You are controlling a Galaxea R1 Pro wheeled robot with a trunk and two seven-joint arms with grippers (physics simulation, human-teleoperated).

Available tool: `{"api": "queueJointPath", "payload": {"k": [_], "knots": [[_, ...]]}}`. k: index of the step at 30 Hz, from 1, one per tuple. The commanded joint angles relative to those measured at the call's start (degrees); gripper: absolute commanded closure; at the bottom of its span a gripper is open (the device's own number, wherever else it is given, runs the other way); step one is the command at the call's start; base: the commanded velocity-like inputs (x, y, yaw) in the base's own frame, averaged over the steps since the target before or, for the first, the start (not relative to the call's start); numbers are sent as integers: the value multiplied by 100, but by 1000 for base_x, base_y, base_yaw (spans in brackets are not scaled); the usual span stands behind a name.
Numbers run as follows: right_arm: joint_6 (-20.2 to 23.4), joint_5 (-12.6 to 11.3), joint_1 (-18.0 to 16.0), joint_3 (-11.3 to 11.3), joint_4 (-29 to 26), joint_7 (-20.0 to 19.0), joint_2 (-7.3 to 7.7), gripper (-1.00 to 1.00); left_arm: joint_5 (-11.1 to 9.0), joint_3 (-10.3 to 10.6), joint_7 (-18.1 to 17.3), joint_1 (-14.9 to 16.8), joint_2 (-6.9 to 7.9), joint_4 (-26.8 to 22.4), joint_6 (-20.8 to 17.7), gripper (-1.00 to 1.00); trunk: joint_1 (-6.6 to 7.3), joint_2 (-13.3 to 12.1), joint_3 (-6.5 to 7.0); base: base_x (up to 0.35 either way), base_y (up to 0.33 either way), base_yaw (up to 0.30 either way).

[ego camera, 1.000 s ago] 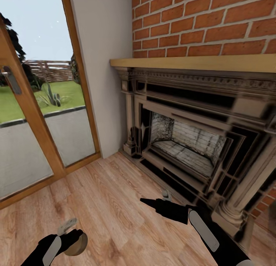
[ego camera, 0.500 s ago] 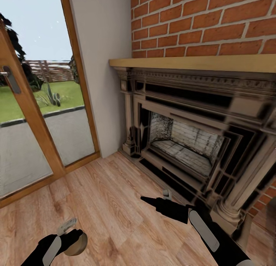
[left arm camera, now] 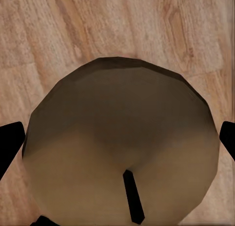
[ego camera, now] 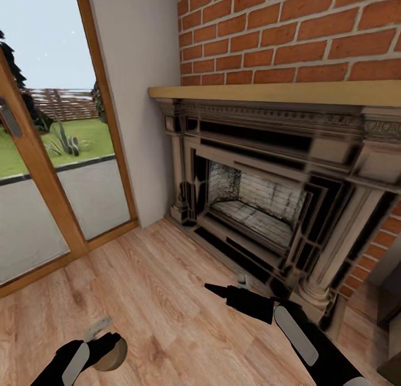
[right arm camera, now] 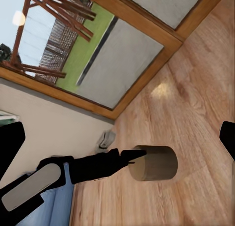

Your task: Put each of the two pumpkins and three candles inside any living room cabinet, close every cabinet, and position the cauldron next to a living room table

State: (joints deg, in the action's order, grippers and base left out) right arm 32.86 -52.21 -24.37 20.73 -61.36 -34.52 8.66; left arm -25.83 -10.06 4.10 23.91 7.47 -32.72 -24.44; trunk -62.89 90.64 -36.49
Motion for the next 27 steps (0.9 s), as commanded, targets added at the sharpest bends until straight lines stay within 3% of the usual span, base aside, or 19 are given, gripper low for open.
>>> {"api": "queueJointPath", "payload": {"k": [1,16,27], "knots": [[28,-44,-6,10,1,7,4,-100,-63,-5,38,0,0,-15,-34,100,1,3,-1,-12,-5,-247],[19,-44,-6,10,38,0,7,-100,-78,-21,59,0,-14,-97,-48,100,1,3,79,-6,0,-253],[-32,-52,-6,18,72,2,9,-100,-80,-22,61,0,-18,-129,-59,100,198,-358,312,0,0,-233]]}}
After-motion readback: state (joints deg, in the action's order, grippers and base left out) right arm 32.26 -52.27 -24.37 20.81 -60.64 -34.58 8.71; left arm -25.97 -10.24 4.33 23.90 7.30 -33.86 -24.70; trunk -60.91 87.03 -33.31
